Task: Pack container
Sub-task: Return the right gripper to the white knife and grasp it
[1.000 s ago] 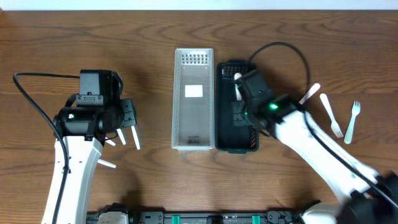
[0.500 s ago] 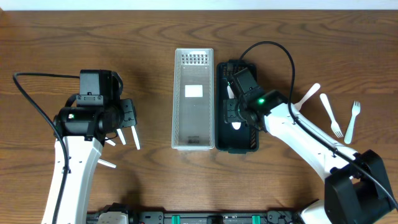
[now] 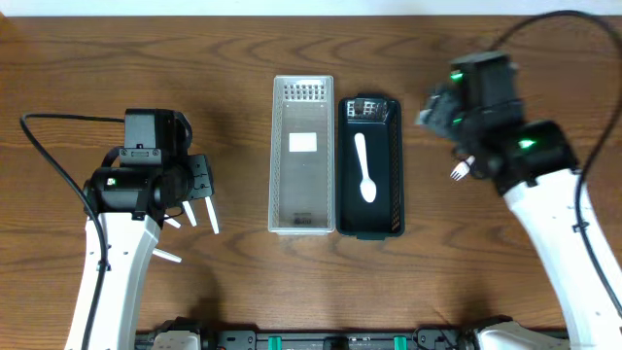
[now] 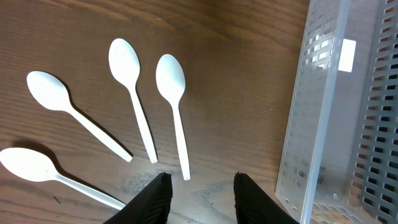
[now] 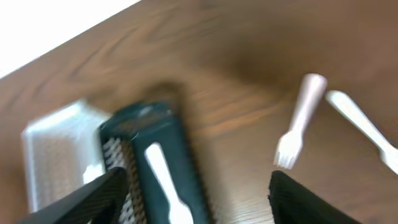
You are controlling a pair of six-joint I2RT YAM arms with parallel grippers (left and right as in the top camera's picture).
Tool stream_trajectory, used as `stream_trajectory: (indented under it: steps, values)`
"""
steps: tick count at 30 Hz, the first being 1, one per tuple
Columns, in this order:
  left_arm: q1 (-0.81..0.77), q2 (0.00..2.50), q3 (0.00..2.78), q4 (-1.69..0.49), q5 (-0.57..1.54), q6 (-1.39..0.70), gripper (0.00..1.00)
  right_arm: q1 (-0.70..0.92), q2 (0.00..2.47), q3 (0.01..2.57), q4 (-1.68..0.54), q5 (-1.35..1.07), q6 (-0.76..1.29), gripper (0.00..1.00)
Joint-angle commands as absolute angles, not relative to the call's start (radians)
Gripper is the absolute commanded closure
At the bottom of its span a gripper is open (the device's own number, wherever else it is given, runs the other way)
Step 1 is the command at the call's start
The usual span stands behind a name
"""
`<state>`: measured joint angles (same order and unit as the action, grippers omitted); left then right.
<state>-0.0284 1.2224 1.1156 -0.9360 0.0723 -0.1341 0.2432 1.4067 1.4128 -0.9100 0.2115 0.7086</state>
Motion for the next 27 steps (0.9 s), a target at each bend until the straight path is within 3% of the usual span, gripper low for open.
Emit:
stream_trajectory:
  steps: [1, 10, 27]
  values:
    - [-0.031, 1.223, 1.132, -0.939, 0.071, -0.136, 0.64, 0.132, 1.49, 1.406, -0.928, 0.218, 0.815, 0.19]
    - [-0.031, 1.223, 1.132, -0.939, 0.071, -0.136, 0.64, -0.028, 1.758, 1.406, -0.923, 0.192, 0.804, 0.09]
    - [-0.031, 1.223, 1.132, -0.939, 0.071, -0.136, 0.64, -0.066, 2.033, 1.406, -0.854, 0.105, 0.726, 0.1]
